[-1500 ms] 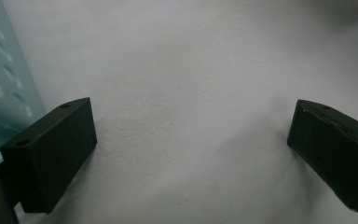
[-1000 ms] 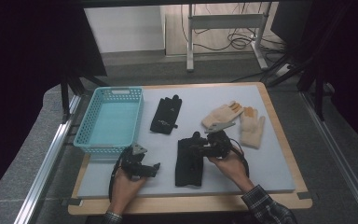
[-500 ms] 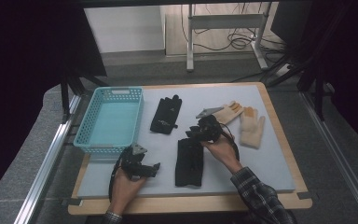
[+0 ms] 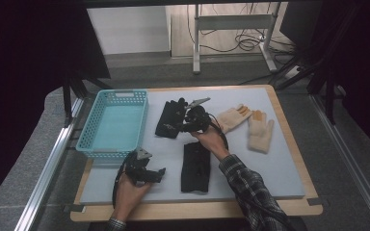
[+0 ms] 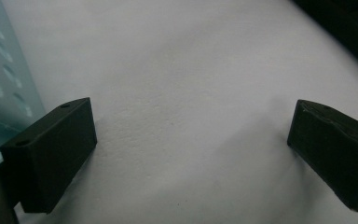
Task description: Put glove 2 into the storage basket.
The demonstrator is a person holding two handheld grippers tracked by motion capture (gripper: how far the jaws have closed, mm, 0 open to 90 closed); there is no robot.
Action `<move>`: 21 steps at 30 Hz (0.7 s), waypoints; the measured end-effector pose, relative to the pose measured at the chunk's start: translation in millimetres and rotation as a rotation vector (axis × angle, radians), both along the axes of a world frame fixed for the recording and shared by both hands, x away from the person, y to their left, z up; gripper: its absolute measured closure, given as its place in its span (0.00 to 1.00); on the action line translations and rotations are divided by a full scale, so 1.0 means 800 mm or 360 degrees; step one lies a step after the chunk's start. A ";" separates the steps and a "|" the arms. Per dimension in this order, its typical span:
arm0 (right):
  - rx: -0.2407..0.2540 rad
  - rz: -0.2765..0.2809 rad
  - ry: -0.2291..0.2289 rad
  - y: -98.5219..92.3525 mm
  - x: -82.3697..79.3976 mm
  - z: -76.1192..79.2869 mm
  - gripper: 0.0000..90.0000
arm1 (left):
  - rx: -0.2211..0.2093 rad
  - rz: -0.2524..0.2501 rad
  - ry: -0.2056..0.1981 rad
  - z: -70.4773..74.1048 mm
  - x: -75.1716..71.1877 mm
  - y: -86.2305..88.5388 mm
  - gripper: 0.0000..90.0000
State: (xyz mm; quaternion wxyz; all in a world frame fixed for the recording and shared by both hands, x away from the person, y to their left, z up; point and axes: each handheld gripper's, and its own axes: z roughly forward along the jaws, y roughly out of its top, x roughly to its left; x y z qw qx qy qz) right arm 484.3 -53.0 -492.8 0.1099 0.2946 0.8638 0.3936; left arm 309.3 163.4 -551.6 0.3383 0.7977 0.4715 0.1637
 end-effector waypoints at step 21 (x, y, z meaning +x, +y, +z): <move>-0.0126 -0.0030 0.0031 0.055 0.054 -0.047 0.77 | 0.0009 -0.0006 0.0002 0.000 0.000 0.000 0.02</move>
